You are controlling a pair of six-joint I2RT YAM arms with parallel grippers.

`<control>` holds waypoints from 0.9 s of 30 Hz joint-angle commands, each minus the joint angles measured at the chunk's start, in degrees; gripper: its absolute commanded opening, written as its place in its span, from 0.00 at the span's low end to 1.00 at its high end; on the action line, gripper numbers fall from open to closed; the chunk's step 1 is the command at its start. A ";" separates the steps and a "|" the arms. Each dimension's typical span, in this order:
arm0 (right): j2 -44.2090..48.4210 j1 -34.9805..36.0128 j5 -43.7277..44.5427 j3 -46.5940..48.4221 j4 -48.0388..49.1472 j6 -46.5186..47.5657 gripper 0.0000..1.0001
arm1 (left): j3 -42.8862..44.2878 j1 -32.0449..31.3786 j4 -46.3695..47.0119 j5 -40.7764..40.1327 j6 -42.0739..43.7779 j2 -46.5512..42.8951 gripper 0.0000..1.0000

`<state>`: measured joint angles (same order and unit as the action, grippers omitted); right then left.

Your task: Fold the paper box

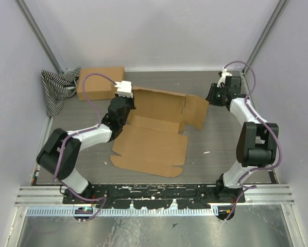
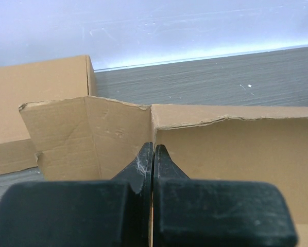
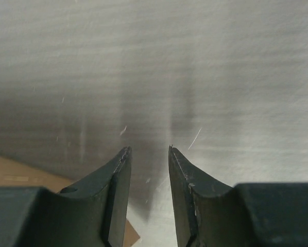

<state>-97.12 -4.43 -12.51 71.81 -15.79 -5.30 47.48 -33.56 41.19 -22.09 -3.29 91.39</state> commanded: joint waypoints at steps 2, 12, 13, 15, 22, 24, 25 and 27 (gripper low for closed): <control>8.99 3.05 -5.99 -8.46 3.13 -1.39 0.40 | -0.16 0.06 5.19 -2.08 -0.74 2.03 0.00; 18.82 13.29 -3.04 -15.11 2.83 -2.33 0.42 | -4.89 -0.01 9.60 -1.59 -1.81 2.79 0.00; 19.22 13.75 -3.27 -15.92 3.00 -2.41 0.42 | -5.58 -0.01 10.18 -1.37 -1.81 2.61 0.00; 19.78 14.27 -3.93 -17.21 3.79 -2.45 0.43 | -7.43 -0.01 12.03 -0.69 -1.81 2.03 0.00; 22.19 16.18 -4.02 -22.48 6.39 -3.65 0.45 | -15.50 -0.08 19.01 0.64 -3.20 -1.33 0.00; 24.34 16.23 -4.14 -24.68 8.29 -4.57 0.47 | -17.57 -0.10 19.84 1.38 -3.80 -3.35 0.00; 25.45 16.26 -4.29 -25.62 9.24 -4.74 0.50 | -18.56 -0.17 20.84 1.77 -3.95 -4.33 0.00; 26.51 16.21 -4.66 -26.32 10.61 -4.65 0.53 | -19.84 -0.20 21.96 2.74 -4.16 -6.12 0.00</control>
<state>-75.66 11.55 -16.45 46.11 -11.94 -9.06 30.22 -33.58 56.82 -21.28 -6.11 89.27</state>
